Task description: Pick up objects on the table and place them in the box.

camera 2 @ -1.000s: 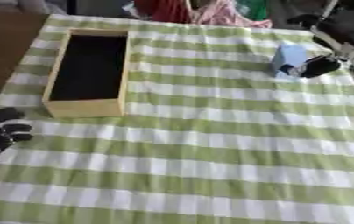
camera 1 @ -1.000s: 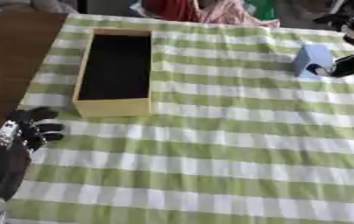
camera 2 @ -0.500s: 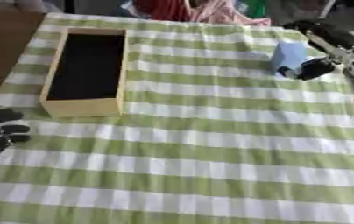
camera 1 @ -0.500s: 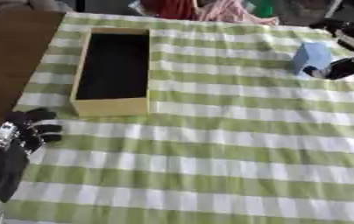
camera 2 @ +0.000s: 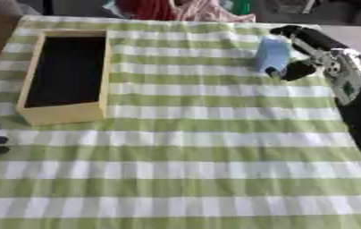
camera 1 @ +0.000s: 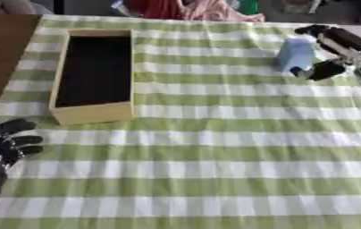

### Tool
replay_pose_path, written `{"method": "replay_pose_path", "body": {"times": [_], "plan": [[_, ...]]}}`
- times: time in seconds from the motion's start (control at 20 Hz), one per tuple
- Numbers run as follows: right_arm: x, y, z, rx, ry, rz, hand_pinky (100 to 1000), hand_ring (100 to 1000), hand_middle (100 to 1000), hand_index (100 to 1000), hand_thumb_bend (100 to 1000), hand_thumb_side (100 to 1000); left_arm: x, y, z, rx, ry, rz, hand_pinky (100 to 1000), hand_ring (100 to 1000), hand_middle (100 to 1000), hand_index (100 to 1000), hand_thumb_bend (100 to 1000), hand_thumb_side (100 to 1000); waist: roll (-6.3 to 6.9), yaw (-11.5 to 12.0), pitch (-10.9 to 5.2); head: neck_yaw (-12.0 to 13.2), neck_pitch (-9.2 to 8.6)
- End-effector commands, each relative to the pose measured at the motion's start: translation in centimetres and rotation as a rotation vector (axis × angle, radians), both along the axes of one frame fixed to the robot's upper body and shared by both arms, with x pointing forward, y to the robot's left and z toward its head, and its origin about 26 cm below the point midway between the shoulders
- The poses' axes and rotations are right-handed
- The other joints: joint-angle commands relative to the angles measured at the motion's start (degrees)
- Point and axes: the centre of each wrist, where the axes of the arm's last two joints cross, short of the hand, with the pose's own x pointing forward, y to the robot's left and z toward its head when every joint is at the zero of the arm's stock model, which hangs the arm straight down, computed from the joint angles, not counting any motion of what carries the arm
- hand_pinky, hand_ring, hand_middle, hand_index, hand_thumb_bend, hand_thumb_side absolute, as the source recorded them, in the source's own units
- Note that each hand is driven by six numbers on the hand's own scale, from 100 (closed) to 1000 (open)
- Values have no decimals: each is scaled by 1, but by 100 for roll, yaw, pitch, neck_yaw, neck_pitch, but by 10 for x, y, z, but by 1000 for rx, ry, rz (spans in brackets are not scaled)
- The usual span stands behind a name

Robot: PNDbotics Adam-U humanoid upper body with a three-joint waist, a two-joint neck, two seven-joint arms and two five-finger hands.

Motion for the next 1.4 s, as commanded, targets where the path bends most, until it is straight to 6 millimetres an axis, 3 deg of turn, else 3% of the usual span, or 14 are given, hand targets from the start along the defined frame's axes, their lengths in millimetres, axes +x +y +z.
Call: {"method": "replay_pose_path", "body": {"times": [0.05, 0.4, 0.55, 0.95, 1.4], "plan": [[-2, -10, 13, 0, -41, -27, 815, 977, 895, 997, 323, 195, 0, 1, 9, 18, -34, -7, 721, 714, 742, 808, 100, 881, 17, 13, -76, -10, -58], [-1, -8, 7, -5, -69, -46, 775, 933, 833, 937, 248, 100, 1, -1, 10, 21, -36, -15, 724, 715, 743, 809, 100, 885, 30, 39, -40, 1, -38], [0, -7, 3, -11, -79, -60, 759, 912, 789, 898, 219, 100, 1, -1, 10, 22, -36, -17, 724, 715, 743, 809, 100, 885, 36, 44, -31, 2, -32], [0, -7, -2, -32, -199, -82, 649, 777, 475, 631, 100, 100, 1, -2, 9, 23, -31, -21, 726, 716, 744, 809, 100, 890, 42, 28, -26, 17, -19], [-2, -4, 5, -47, -372, -61, 588, 715, 366, 523, 100, 100, 0, -2, 8, 22, -26, -20, 729, 717, 744, 809, 100, 889, 49, -16, -60, 19, 0]]}}
